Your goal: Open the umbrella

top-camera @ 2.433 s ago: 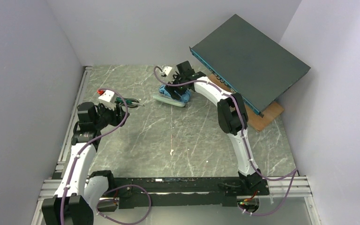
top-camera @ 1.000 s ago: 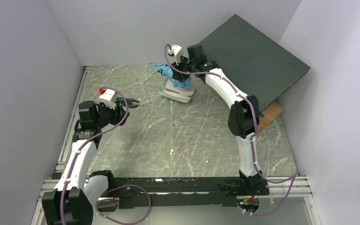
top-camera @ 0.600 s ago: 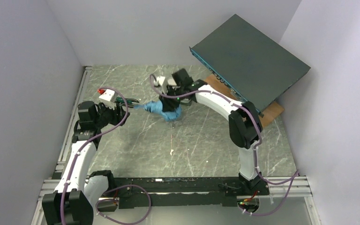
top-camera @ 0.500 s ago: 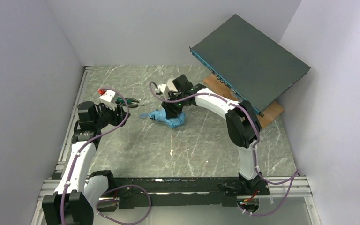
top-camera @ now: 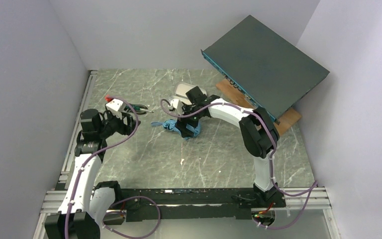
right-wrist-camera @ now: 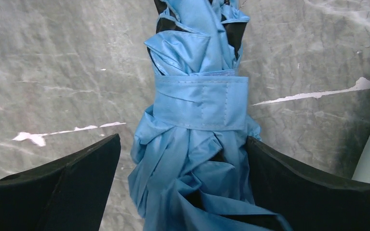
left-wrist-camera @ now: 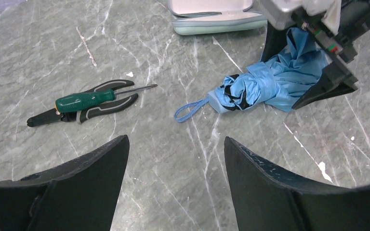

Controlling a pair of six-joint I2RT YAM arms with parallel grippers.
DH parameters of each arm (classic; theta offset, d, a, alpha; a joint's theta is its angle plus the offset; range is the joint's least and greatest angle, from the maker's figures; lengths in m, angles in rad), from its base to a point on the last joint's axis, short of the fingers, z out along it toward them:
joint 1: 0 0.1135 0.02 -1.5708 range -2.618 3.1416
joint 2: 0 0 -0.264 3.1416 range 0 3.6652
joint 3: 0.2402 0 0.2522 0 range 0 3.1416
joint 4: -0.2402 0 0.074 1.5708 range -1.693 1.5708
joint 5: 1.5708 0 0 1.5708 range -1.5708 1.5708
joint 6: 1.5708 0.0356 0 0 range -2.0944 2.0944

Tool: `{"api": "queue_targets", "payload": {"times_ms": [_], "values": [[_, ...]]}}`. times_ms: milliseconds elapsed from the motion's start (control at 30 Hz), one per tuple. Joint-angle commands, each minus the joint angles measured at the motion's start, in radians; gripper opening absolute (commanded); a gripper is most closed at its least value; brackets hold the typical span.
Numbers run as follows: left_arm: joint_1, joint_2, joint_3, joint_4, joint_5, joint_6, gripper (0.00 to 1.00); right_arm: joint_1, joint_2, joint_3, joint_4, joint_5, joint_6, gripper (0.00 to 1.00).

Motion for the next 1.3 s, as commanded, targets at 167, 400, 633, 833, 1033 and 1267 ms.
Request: {"api": "queue_targets", "payload": {"times_ms": [167,400,633,833,1033,1267], "values": [[0.016,0.005,0.019,0.061,0.015,-0.104,0.77,0.032,0.056,-0.074,0.104,0.249,-0.054,0.82],[0.032,0.037,0.096,-0.085,0.129,-0.057,0.76,-0.02,-0.041,-0.028,-0.037,-0.077,-0.047,0.0],[0.034,0.029,0.257,-0.403,0.324,0.455,0.77,-0.058,-0.222,0.055,-0.174,-0.375,-0.038,0.0],[0.025,0.045,0.342,-0.702,0.325,0.843,0.81,-0.033,-0.296,0.067,-0.3,-0.395,-0.089,0.0],[-0.062,0.032,0.302,-0.657,0.321,0.839,0.96,0.01,-0.371,0.069,-0.316,-0.401,-0.054,0.0],[-0.199,0.022,0.211,-0.554,0.247,0.715,0.73,0.076,-0.447,0.018,-0.262,-0.372,-0.002,0.0]]}}
